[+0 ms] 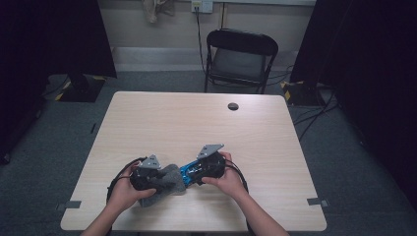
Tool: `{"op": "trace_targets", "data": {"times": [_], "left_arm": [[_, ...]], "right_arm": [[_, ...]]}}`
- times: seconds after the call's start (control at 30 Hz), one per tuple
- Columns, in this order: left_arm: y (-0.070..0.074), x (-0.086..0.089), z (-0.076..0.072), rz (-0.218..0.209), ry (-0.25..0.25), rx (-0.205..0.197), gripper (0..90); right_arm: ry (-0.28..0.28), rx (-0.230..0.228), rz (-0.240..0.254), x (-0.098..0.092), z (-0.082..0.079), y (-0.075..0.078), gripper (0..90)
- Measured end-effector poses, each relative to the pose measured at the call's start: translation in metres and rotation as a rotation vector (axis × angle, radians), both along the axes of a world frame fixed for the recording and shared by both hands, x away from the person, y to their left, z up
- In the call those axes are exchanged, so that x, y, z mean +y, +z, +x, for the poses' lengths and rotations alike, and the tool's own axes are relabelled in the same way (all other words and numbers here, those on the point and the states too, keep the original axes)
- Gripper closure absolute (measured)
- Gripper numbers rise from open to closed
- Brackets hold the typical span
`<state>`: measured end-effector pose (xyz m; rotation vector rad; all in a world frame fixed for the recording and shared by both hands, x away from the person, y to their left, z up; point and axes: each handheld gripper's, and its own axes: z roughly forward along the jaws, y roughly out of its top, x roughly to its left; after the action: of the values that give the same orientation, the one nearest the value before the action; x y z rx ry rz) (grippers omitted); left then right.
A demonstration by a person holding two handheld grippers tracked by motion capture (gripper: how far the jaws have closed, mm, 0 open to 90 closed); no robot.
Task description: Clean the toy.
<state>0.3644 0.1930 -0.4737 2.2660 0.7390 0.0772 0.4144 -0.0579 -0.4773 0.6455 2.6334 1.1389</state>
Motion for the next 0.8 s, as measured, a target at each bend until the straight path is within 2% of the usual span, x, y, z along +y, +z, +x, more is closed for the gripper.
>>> {"op": "trace_targets", "data": {"times": [0.03, 0.1, 0.13, 0.17, 0.23, 0.3, 0.33, 0.37, 0.47, 0.53, 0.7, 0.8], "left_arm": [[0.0, -0.003, 0.0, 0.01, -0.007, 0.008, 69.4], [0.004, -0.006, -0.002, 0.024, -0.022, 0.032, 74.9], [0.007, -0.008, -0.004, 0.027, -0.024, 0.054, 76.2], [0.009, -0.01, -0.008, 0.007, -0.032, 0.074, 76.9], [0.012, -0.016, -0.015, -0.008, -0.073, 0.098, 77.4], [0.01, -0.024, -0.022, -0.009, -0.128, 0.117, 77.5], [0.008, -0.028, -0.023, -0.01, -0.134, 0.134, 77.5], [0.004, -0.031, -0.023, 0.007, -0.136, 0.138, 77.5], [-0.002, -0.033, -0.013, 0.01, -0.101, 0.15, 77.5], [0.001, -0.034, -0.008, 0.046, -0.075, 0.129, 77.6], [0.001, -0.028, -0.002, 0.05, -0.048, 0.125, 77.6], [0.003, -0.021, 0.0, 0.069, -0.023, 0.115, 77.6]], "right_arm": [[0.0, 0.0, 0.0, 0.0, 0.0, 0.0, 16.2], [0.001, -0.002, 0.003, 0.0, 0.0, 0.0, 16.3], [0.002, -0.002, 0.004, 0.0, 0.0, 0.0, 16.2], [0.001, -0.002, 0.005, 0.0, 0.0, -0.001, 16.3], [0.001, 0.0, 0.005, -0.001, 0.0, -0.001, 16.3], [0.0, -0.003, 0.008, -0.001, 0.0, -0.001, 16.3], [0.0, -0.004, 0.009, -0.001, 0.0, -0.001, 16.3], [0.0, -0.004, 0.01, -0.001, 0.0, -0.001, 16.3], [0.0, -0.004, 0.01, -0.001, 0.0, -0.001, 16.3], [0.0, -0.004, 0.009, -0.001, 0.0, -0.001, 16.3], [0.001, -0.004, 0.009, -0.002, 0.001, -0.001, 16.3], [0.0, -0.005, 0.011, -0.002, 0.0, -0.001, 16.3]]}}
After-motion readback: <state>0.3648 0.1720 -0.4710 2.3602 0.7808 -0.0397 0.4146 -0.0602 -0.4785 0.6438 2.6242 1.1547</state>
